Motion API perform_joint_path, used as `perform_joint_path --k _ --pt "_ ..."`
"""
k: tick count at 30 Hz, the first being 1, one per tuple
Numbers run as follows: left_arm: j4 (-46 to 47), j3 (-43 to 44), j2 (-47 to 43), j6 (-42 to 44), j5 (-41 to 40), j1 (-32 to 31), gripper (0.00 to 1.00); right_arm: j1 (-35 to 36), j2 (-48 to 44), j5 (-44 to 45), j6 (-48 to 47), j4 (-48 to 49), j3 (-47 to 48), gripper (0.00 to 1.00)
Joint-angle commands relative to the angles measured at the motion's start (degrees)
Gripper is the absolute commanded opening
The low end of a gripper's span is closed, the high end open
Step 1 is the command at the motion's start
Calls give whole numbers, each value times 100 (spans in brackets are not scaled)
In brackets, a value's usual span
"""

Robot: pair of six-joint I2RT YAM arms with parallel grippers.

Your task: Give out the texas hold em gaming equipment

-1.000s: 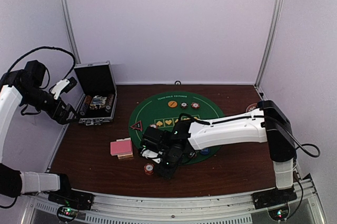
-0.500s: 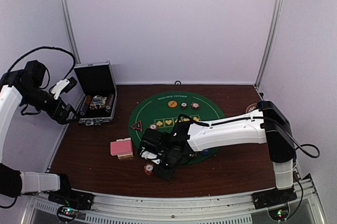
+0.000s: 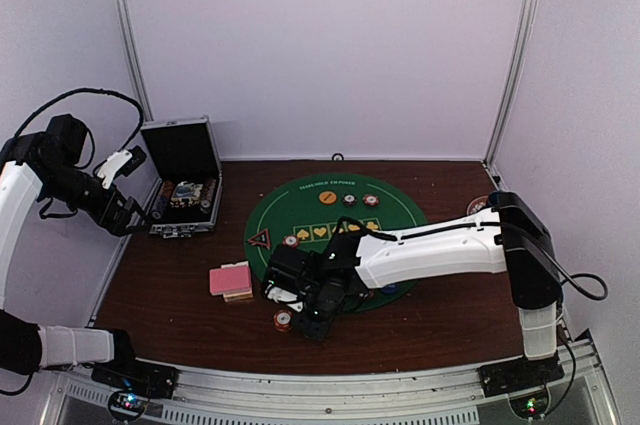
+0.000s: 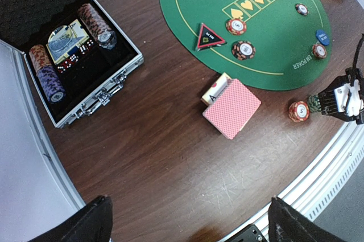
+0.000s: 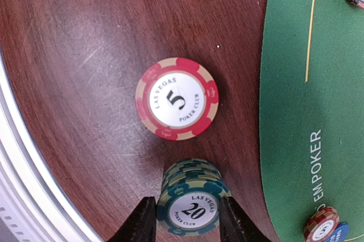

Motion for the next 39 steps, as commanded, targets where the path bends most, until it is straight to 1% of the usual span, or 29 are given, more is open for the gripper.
perform_joint_path --k 1,4,10,18,22,28,35,39 --pt "2 105 -63 15 14 32 98 32 60 163 -17 -50 -67 42" --pt "10 105 -52 18 20 33 98 44 15 222 -18 -57 -76 43" --pt "2 103 -50 19 21 32 98 54 -41 380 -18 -83 -68 54" --pt "1 79 -60 14 1 34 97 50 82 378 -10 -47 -71 56" --pt "6 87 -57 32 -16 32 98 49 37 350 -10 -9 -98 52" --pt "2 114 -11 11 24 32 98 70 -63 390 -26 -6 -148 42" --pt "2 140 -17 10 9 33 98 117 -73 475 -28 0 -137 33" --pt "3 140 -35 18 -6 32 98 127 -59 458 -37 -35 -117 32"
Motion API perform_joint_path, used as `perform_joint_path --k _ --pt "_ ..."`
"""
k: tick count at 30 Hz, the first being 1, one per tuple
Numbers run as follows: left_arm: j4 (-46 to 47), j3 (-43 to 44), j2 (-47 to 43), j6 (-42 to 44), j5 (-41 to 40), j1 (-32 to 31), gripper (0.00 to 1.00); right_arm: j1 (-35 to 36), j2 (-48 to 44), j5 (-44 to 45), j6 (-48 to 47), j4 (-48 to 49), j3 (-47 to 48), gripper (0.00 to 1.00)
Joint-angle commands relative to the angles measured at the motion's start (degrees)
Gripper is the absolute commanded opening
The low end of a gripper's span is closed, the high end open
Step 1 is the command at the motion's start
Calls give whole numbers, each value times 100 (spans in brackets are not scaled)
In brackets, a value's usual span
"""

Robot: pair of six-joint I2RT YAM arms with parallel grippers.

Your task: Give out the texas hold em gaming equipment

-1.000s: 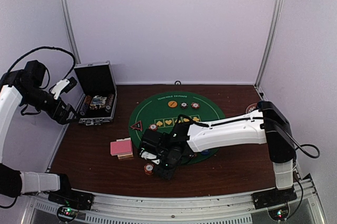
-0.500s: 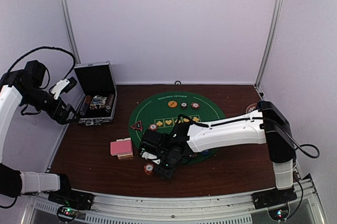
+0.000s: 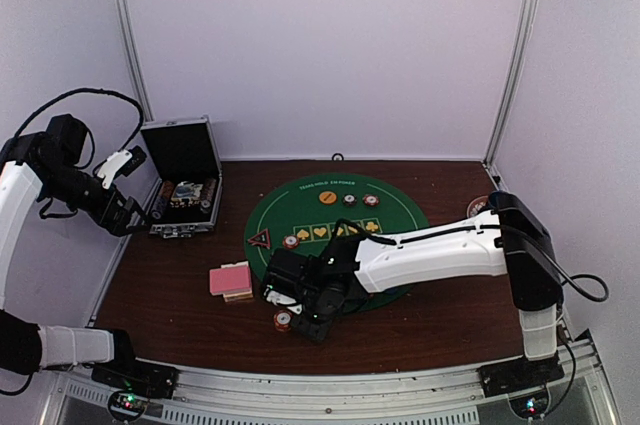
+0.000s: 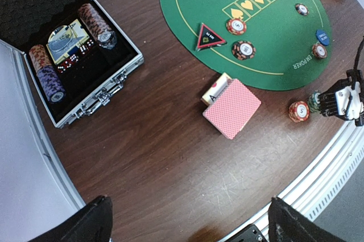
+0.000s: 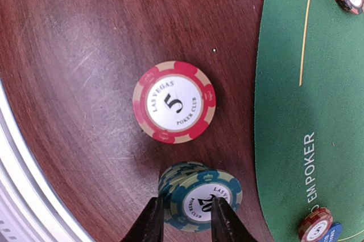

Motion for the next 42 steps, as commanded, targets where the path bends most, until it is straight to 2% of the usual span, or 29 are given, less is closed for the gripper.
perform_joint_path --k 1,17,32,35,39,42 --pt "2 136 -34 21 -11 32 98 49 -63 122 11 -122 -75 31" --pt "3 166 -47 30 -12 32 97 141 -195 123 -52 -206 -112 34" --pt "7 145 -38 30 18 32 98 168 -487 372 -70 -448 153 47" --pt "2 141 -39 30 25 34 98 154 -575 414 -55 -488 219 54" --pt "1 132 -47 30 34 32 97 79 -630 346 1 -420 210 74" --pt "6 127 -51 37 28 32 97 -56 -586 100 54 -278 122 84"
